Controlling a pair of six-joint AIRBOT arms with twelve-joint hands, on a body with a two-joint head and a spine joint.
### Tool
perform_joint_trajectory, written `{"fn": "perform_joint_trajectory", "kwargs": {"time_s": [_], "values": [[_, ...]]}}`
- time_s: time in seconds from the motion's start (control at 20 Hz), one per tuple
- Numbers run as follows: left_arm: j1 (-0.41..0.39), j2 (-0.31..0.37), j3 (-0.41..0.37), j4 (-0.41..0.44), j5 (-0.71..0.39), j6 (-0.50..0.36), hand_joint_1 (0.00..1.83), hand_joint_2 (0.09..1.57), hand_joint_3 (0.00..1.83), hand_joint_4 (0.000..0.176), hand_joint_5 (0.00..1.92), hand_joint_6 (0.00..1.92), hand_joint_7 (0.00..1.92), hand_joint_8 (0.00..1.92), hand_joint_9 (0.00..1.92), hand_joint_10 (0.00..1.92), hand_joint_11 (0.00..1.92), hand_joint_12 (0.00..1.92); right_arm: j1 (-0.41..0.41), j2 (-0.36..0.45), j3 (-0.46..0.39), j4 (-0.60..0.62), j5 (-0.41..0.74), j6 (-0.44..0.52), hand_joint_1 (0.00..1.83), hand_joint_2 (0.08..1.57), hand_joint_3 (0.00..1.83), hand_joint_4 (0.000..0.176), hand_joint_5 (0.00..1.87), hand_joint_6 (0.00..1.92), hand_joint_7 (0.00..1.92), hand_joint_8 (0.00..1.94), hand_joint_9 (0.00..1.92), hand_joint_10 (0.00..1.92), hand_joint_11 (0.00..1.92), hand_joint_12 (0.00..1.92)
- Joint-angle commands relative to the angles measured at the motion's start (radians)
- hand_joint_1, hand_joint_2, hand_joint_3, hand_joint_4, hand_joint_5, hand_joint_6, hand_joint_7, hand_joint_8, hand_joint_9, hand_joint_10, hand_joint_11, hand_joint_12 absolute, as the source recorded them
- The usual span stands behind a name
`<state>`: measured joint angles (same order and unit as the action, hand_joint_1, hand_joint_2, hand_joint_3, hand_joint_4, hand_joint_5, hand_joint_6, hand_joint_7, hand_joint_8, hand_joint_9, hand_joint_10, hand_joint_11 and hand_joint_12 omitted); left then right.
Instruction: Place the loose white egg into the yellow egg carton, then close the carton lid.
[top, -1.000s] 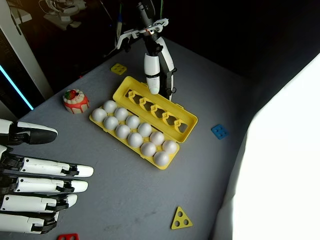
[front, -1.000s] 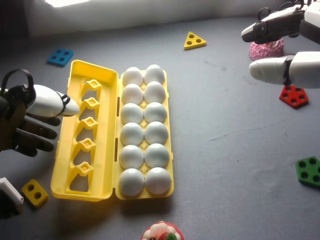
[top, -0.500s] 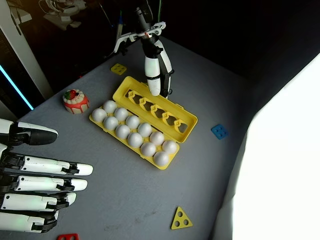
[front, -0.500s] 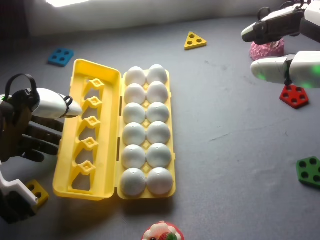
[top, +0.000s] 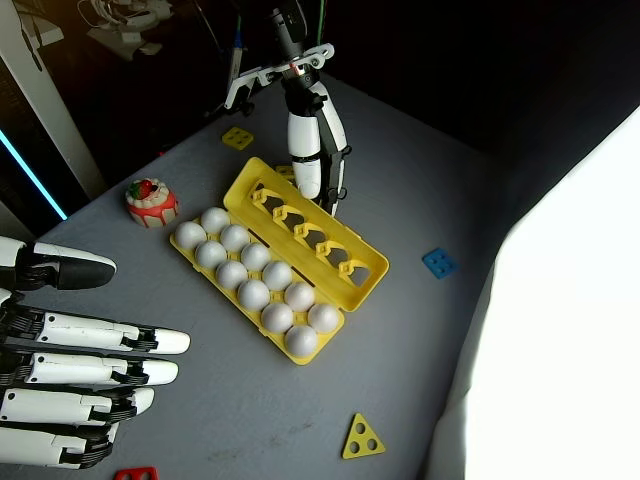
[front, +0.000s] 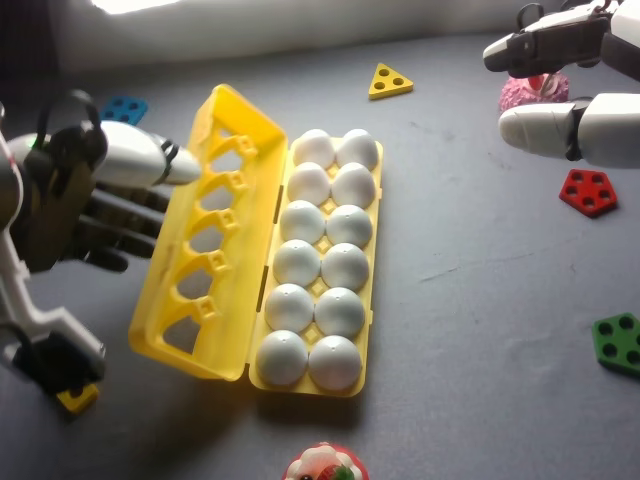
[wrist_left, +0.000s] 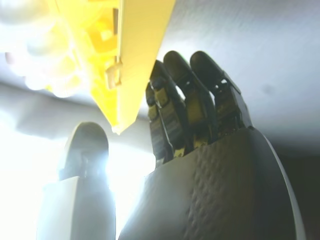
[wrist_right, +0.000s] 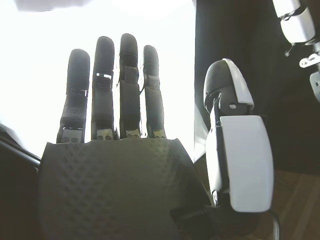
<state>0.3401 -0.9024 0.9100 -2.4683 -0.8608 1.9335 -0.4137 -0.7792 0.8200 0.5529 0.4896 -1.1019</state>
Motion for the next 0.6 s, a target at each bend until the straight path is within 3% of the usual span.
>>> {"fn": "perform_joint_trajectory", "kwargs": {"time_s": [0.0,0.25,0.55], "values": [[-0.025,-0.007,0.002,0.034,0.02,0.001,0.47,1.26,0.0,0.0,0.51,0.0,0.66,0.01,0.34,0.83,0.0,1.52,0.014,0.005,-0.002,-0.018,0.112,0.001,0.45,1.21,0.01,0.0,0.51,0.19,0.61,0.0,0.24,0.95,0.0,1.67],[-0.15,-0.014,-0.047,0.005,-0.041,0.066,0.48,1.25,0.0,0.0,0.52,0.0,0.66,0.01,0.36,0.79,0.0,1.52,0.014,0.004,-0.004,-0.019,0.113,-0.001,0.5,1.2,0.0,0.0,0.5,0.2,0.62,0.0,0.24,0.96,0.0,1.71],[-0.177,-0.01,-0.137,-0.015,-0.062,0.083,0.49,1.25,0.0,0.0,0.53,0.01,0.67,0.01,0.37,0.78,0.01,1.51,0.013,0.003,-0.006,-0.02,0.113,-0.006,0.57,1.18,0.0,0.0,0.49,0.22,0.62,0.0,0.27,0.96,0.0,1.76]]}}
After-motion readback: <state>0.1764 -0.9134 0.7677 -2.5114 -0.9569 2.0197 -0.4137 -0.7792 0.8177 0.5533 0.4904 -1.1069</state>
